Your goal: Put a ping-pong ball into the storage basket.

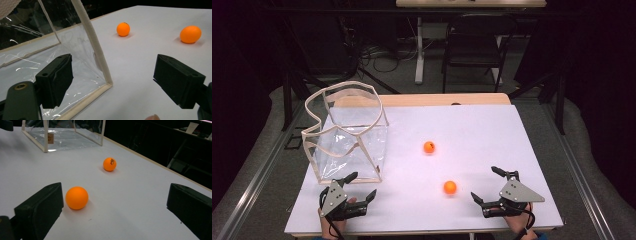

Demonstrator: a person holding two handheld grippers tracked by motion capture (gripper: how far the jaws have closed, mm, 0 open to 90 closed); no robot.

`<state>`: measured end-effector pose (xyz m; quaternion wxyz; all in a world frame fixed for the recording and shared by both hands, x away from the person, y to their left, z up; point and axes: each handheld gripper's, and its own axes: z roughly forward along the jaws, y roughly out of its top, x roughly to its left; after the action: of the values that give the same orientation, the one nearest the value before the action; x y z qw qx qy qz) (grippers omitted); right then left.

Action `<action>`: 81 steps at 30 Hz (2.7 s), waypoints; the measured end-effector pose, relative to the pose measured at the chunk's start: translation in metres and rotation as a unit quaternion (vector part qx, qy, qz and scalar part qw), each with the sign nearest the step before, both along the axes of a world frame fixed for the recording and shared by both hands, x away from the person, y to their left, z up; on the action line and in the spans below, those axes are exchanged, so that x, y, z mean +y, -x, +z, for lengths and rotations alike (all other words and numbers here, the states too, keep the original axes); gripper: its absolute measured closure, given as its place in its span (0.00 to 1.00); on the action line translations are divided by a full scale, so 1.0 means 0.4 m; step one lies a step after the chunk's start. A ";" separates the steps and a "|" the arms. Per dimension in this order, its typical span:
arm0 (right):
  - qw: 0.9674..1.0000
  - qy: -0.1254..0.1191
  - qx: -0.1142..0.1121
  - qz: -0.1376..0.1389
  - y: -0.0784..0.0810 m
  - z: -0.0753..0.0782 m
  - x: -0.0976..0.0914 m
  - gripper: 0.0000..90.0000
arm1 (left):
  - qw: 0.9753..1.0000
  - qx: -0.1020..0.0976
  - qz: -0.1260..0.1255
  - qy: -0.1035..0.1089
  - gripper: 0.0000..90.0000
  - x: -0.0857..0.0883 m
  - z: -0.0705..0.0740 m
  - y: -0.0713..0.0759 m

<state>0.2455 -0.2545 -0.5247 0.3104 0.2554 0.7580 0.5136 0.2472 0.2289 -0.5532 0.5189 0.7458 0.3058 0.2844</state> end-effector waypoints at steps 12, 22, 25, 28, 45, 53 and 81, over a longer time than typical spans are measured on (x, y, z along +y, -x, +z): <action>1.000 0.003 0.010 0.007 -0.008 0.002 0.006 0.00 | 1.000 -0.004 -0.001 0.002 0.18 0.000 -0.001 0.000; 0.999 0.012 0.040 0.019 -0.028 0.004 0.026 0.00 | 1.000 -0.009 -0.001 0.000 0.18 -0.001 0.001 0.002; 0.998 0.016 0.056 0.021 -0.035 0.004 0.033 0.00 | 1.000 -0.008 -0.001 0.001 0.18 -0.002 0.001 0.003; 0.997 0.021 0.066 0.023 -0.042 0.004 0.040 0.00 | 1.000 -0.009 -0.001 0.001 0.18 -0.001 0.000 0.002; 0.993 0.057 0.096 0.042 -0.061 0.006 0.092 0.00 | 1.000 -0.010 -0.002 -0.005 0.18 -0.001 0.001 0.003; 0.991 0.064 0.105 0.050 -0.068 0.007 0.113 0.00 | 1.000 -0.009 -0.001 -0.006 0.18 -0.003 0.000 0.001; 0.980 0.100 0.158 0.071 -0.130 -0.017 0.195 0.00 | 1.000 -0.012 -0.004 -0.010 0.17 -0.004 0.003 0.004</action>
<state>0.2976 -0.1766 -0.5315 0.1735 0.2468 0.8610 0.4095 0.2456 0.2272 -0.5521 0.5161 0.7489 0.2939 0.2941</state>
